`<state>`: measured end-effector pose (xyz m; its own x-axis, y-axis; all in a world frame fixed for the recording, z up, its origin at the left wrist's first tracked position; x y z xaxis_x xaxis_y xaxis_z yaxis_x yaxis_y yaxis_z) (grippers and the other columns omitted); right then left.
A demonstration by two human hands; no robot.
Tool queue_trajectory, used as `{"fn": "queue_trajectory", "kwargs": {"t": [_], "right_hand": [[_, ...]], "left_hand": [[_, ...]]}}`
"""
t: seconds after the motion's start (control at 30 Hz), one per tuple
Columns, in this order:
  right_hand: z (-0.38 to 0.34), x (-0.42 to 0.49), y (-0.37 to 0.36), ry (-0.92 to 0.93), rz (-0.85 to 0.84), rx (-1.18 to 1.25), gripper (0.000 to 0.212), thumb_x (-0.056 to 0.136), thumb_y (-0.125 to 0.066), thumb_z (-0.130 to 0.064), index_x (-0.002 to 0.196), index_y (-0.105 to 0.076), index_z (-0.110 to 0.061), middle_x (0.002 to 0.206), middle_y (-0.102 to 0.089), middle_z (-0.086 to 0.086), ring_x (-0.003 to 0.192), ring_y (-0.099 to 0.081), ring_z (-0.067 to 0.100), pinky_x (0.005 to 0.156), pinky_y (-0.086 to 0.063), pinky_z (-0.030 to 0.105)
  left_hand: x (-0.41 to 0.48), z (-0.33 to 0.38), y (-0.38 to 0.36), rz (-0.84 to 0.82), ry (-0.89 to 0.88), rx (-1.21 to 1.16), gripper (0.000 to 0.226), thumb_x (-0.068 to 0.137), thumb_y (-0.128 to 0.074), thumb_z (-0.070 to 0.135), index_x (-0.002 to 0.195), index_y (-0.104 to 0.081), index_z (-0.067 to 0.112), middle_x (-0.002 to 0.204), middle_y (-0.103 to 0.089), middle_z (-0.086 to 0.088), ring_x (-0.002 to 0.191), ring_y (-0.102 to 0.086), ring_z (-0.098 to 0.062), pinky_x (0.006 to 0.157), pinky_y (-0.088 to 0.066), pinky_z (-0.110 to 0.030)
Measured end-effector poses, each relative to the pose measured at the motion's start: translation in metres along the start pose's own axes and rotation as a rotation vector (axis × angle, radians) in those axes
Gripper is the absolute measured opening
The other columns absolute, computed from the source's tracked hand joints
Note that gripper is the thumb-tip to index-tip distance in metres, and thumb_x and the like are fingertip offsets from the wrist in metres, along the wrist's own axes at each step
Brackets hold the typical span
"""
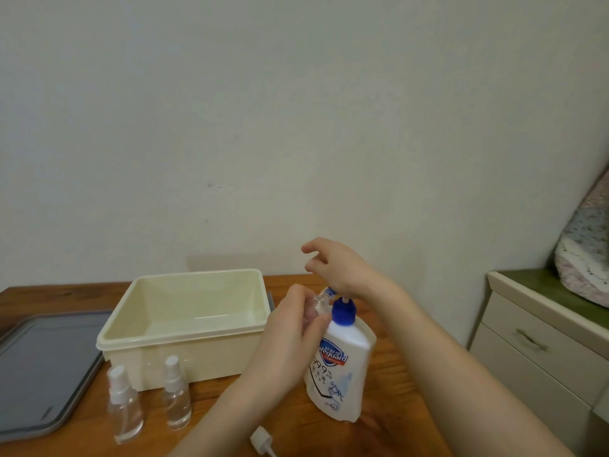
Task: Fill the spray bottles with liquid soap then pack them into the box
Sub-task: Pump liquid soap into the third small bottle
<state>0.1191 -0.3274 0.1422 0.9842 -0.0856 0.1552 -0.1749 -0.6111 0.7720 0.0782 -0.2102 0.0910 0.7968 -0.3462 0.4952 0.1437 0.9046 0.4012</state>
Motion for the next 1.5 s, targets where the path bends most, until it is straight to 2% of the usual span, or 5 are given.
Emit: {"fn": "queue_trajectory", "kwargs": {"t": [0.17, 0.4, 0.6, 1.33, 1.5], "right_hand": [[0.007, -0.006, -0.009, -0.029, 0.004, 0.018, 0.036, 0.098, -0.031, -0.014, 0.132, -0.044, -0.018, 0.115, -0.061, 0.003, 0.109, -0.054, 0.018, 0.081, -0.037, 0.023], [0.006, -0.001, -0.006, -0.004, 0.0, 0.013, 0.037, 0.098, -0.032, -0.013, 0.133, -0.043, -0.018, 0.113, -0.061, 0.003, 0.099, -0.053, 0.017, 0.067, -0.041, 0.021], [0.001, 0.0, -0.003, 0.011, -0.021, -0.057, 0.039, 0.097, -0.032, -0.014, 0.135, -0.04, -0.018, 0.127, -0.056, 0.008, 0.11, -0.055, 0.022, 0.083, -0.041, 0.026], [0.005, 0.0, 0.003, 0.001, -0.015, 0.005, 0.041, 0.098, -0.03, -0.017, 0.139, -0.035, -0.02, 0.126, -0.055, 0.008, 0.109, -0.056, 0.024, 0.082, -0.046, 0.03], [0.008, -0.007, -0.01, -0.006, -0.016, 0.023, 0.04, 0.099, -0.03, -0.016, 0.139, -0.036, -0.018, 0.12, -0.059, 0.005, 0.102, -0.051, 0.016, 0.082, -0.037, 0.025]], "left_hand": [[-0.002, -0.009, -0.005, -0.027, 0.025, 0.021, 0.014, 0.091, -0.052, 0.024, 0.101, -0.043, 0.022, 0.092, -0.057, 0.006, 0.081, -0.055, -0.001, 0.063, -0.045, -0.01], [-0.002, -0.005, -0.003, -0.025, 0.02, -0.012, 0.012, 0.091, -0.052, 0.023, 0.099, -0.042, 0.022, 0.09, -0.055, 0.008, 0.079, -0.054, 0.0, 0.061, -0.043, -0.005], [-0.001, 0.0, -0.001, -0.013, 0.004, 0.008, 0.012, 0.091, -0.052, 0.022, 0.097, -0.042, 0.021, 0.084, -0.051, 0.01, 0.073, -0.05, 0.0, 0.061, -0.04, -0.003], [0.001, 0.007, -0.001, -0.023, 0.011, -0.011, 0.012, 0.091, -0.052, 0.021, 0.096, -0.042, 0.022, 0.08, -0.05, 0.011, 0.067, -0.048, -0.001, 0.057, -0.039, -0.003], [-0.005, -0.004, -0.003, -0.061, 0.043, 0.011, 0.013, 0.091, -0.051, 0.023, 0.097, -0.041, 0.022, 0.085, -0.052, 0.011, 0.074, -0.052, -0.002, 0.057, -0.04, -0.003]]}}
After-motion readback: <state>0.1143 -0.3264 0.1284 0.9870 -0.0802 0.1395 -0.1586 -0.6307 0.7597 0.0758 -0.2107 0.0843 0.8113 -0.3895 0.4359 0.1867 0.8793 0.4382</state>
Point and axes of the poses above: each hand's wrist, its own x-axis towards the middle knuckle, its own y-axis out of the back of the hand, z = x × y, the point moved 3 cm from there along x, towards the middle knuckle
